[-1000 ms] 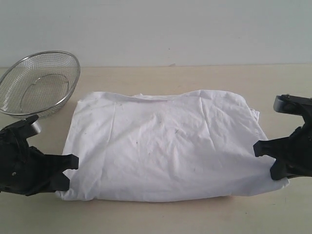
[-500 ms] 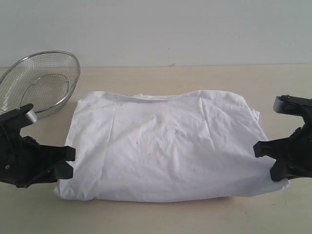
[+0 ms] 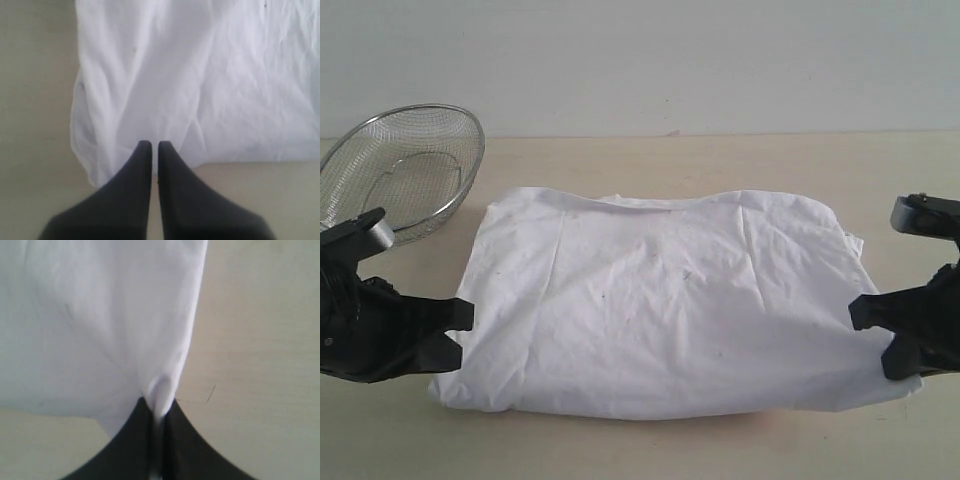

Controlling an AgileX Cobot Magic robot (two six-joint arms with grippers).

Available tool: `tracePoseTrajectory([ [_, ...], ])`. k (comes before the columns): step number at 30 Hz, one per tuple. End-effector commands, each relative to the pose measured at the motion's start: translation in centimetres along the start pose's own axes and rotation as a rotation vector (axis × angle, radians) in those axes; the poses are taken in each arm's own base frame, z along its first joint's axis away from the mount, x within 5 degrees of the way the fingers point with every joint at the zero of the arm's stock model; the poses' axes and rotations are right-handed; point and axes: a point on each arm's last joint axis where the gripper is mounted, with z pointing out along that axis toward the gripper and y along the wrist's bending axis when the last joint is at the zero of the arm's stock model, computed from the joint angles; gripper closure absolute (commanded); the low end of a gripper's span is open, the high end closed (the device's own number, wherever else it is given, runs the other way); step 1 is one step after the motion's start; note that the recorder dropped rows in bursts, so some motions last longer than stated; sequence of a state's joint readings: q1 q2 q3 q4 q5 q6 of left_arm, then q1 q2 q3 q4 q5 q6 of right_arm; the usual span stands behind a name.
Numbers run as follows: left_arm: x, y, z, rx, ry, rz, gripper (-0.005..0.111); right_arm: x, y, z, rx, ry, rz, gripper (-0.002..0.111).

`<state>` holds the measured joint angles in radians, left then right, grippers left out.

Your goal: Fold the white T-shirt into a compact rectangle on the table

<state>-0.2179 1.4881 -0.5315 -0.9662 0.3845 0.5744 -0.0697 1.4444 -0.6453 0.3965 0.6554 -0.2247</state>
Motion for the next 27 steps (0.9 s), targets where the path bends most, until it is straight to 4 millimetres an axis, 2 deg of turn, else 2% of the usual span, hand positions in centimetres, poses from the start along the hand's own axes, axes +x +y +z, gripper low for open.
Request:
tracePoseTrajectory([
  [1,0.8,0.0,-0.3,0.006,0.015,-0.002,0.102,0.5,-0.1,-0.1,0.009,0.008,-0.014,0.108],
  [8,1.2,-0.1,-1.4,0.014,-0.026,0.009,0.102,0.4,-0.1,-0.1,0.012,-0.004,-0.015,0.108],
  [17,0.6,-1.6,-3.8,0.089,-0.092,0.043,0.102,0.3,-0.2,-0.1,0.015,-0.018,-0.009,0.108],
  [23,-2.2,-2.8,-4.3,0.116,-0.161,0.044,0.102,0.2,-0.1,-0.1,0.008,-0.034,0.006,0.108],
  [27,-4.1,-3.7,-3.6,0.138,-0.142,0.070,0.102,0.1,-0.1,-0.1,0.008,-0.038,0.007,0.108],
])
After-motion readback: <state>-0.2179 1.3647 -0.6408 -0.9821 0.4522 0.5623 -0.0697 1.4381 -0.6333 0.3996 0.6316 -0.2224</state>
